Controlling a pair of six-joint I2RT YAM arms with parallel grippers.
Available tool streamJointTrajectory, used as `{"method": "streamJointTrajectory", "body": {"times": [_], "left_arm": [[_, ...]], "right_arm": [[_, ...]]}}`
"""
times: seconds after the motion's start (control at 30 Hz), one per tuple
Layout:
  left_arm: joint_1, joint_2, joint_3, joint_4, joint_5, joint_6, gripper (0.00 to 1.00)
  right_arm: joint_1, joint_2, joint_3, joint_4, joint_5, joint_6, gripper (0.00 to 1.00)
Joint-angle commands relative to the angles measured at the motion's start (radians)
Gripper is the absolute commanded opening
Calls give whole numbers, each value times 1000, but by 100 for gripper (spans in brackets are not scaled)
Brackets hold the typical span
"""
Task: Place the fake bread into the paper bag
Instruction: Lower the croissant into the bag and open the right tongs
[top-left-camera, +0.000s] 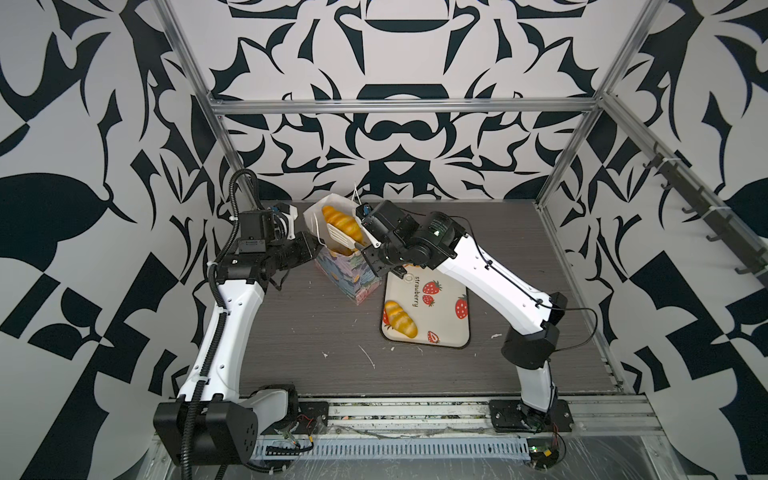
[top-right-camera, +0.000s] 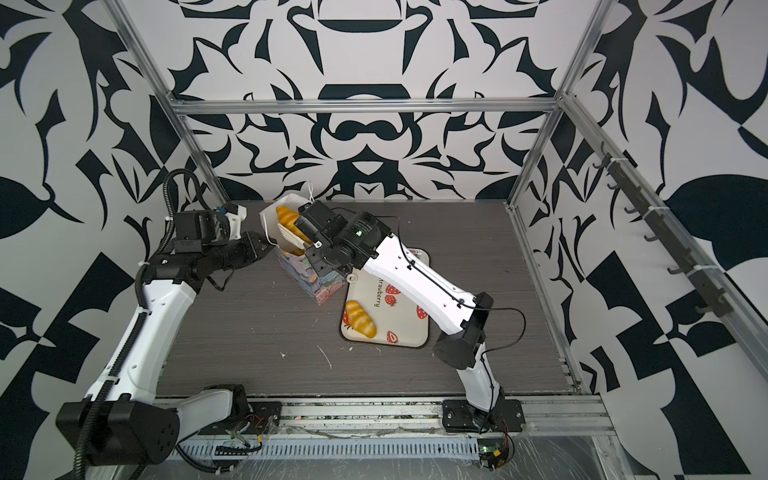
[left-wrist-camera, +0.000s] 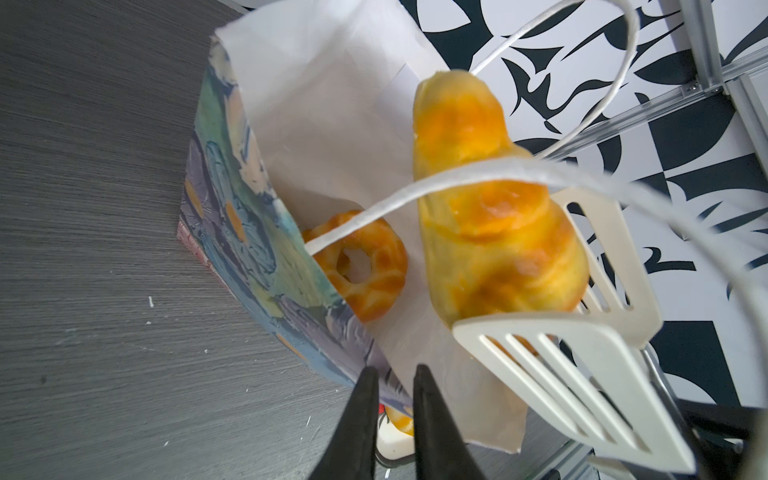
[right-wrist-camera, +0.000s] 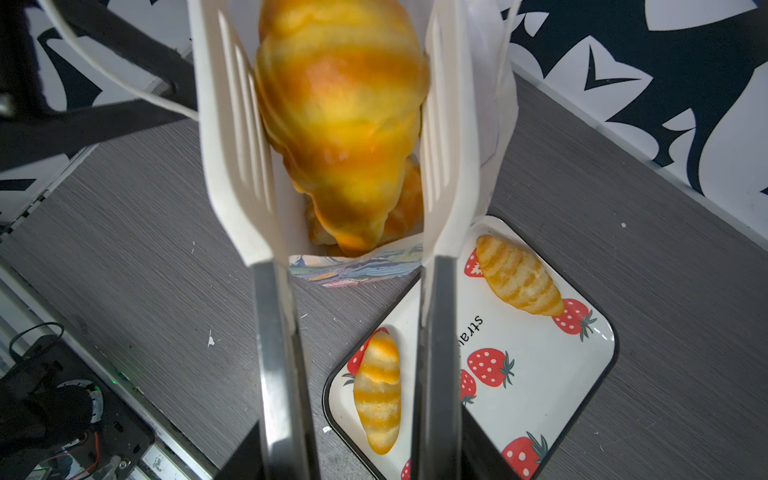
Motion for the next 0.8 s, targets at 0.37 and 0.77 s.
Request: {"method": "streamJointTrajectory", "body": {"times": [0.37, 0.77], "left_arm": [[-3, -24, -18, -21, 0, 10, 20], [-2, -24, -16, -22, 0, 8, 20]], "right_arm": [[5, -59, 23, 38, 50, -13, 58], [1, -56, 42, 34, 60, -21, 59]]}}
